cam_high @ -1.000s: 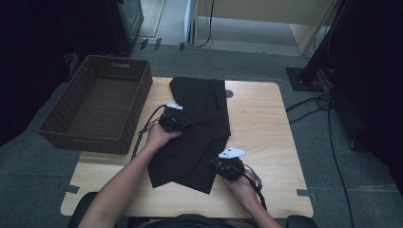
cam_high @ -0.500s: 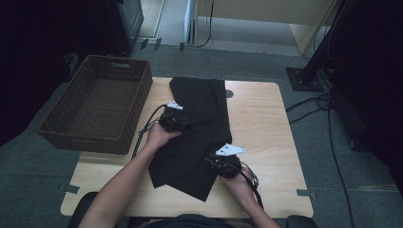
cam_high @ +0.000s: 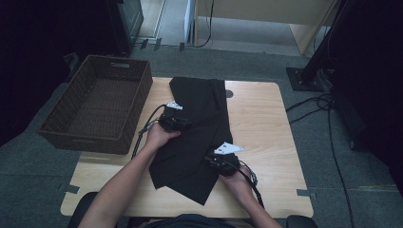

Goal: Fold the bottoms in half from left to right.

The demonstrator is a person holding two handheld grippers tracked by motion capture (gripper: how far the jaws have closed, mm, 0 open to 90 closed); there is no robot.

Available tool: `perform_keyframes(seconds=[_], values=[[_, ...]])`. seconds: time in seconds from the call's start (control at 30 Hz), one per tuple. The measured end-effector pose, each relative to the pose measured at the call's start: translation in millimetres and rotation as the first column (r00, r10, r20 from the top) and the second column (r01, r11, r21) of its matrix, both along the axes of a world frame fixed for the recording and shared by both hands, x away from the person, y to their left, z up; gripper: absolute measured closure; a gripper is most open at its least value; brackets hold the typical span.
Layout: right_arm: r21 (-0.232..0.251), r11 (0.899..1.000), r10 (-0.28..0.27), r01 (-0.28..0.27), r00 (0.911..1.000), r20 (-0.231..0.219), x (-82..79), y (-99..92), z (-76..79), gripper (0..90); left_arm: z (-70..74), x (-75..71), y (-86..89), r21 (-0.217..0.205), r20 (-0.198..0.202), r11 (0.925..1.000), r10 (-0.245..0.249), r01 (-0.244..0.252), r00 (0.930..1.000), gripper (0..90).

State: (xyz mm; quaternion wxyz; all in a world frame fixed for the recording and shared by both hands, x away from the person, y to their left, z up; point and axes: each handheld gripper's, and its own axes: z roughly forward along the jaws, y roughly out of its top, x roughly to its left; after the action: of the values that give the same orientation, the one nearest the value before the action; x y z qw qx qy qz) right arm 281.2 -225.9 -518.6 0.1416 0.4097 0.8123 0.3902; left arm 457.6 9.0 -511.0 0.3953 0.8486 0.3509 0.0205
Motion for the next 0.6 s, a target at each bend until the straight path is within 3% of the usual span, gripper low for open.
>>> perform_keyframes(seconds=[0.13, 0.27, 0.43, 0.53, 0.6], values=[[0.013, 1.0, 0.007, -0.007, 0.9999, -0.013, -10.6, -6.9, 0.2, 70.6, -0.1, 0.8, 1.5, -0.001, -0.004, 0.9999, 0.013, -0.013, 0.9999, 69.0], [-0.013, 1.0, 0.017, -0.018, 0.9988, -0.046, -20.6, -20.3, 4.1, 70.8, -0.2, 2.2, 4.8, -0.001, 0.0, 0.9997, 0.026, -0.026, 0.9997, 69.0], [-0.013, 1.0, -0.018, 0.017, 0.9977, -0.065, -18.7, -34.4, 5.6, 70.4, 0.1, 2.2, 4.8, -0.002, -0.006, 0.9996, 0.028, -0.028, 0.9996, 68.8], [0.016, 1.0, -0.022, 0.023, 0.9958, -0.089, -14.1, -34.1, 6.8, 65.6, 0.0, 2.2, 4.9, -0.007, -0.012, 0.9996, 0.029, -0.029, 0.9995, 67.8], [0.032, 0.999, -0.018, 0.02, 0.9974, -0.069, -11.3, -29.0, 8.6, 64.5, -0.2, 2.3, 5.0, -0.011, -0.013, 0.9995, 0.03, -0.03, 0.9995, 67.8]])
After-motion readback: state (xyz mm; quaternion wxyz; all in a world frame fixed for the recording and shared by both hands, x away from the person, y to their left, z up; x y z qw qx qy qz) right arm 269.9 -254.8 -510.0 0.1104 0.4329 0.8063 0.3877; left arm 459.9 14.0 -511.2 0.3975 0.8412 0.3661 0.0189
